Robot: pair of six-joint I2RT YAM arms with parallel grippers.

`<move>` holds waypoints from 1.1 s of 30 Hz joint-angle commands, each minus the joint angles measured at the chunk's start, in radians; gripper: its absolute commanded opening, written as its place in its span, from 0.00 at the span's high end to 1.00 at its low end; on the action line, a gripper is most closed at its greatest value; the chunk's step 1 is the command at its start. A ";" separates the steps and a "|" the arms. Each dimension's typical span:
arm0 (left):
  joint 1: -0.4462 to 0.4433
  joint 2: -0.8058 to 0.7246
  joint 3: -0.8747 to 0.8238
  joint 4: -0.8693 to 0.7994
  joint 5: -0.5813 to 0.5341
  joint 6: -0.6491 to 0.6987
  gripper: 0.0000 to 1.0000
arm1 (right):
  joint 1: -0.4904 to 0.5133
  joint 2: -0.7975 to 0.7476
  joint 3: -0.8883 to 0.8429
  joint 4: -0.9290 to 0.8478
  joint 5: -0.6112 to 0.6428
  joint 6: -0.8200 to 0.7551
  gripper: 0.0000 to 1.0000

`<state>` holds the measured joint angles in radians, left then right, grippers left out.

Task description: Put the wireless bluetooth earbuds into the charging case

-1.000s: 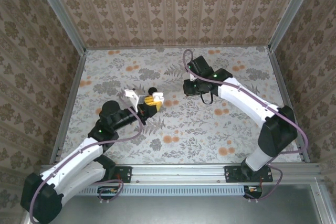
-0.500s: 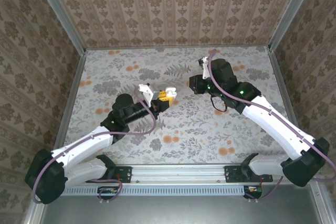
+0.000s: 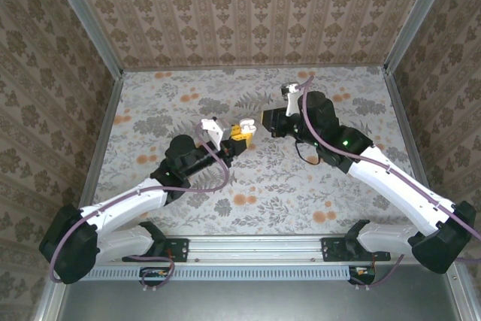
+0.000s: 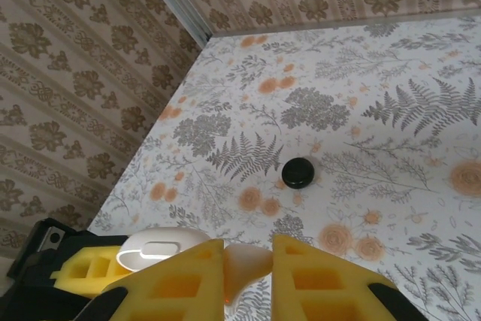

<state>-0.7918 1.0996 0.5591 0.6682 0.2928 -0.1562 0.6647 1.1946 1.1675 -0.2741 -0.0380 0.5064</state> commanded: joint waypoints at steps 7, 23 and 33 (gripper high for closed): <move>-0.008 0.002 0.019 0.070 -0.031 -0.013 1.00 | 0.044 0.003 -0.008 0.079 -0.037 0.013 0.82; -0.009 -0.003 0.015 0.076 -0.033 -0.018 1.00 | 0.072 0.052 -0.006 0.096 -0.048 -0.013 0.82; -0.008 -0.004 0.010 0.077 -0.036 -0.020 1.00 | 0.072 0.062 -0.009 0.090 -0.075 -0.037 0.82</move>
<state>-0.7918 1.0996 0.5591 0.6971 0.2607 -0.1635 0.7303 1.2442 1.1675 -0.2043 -0.0692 0.4934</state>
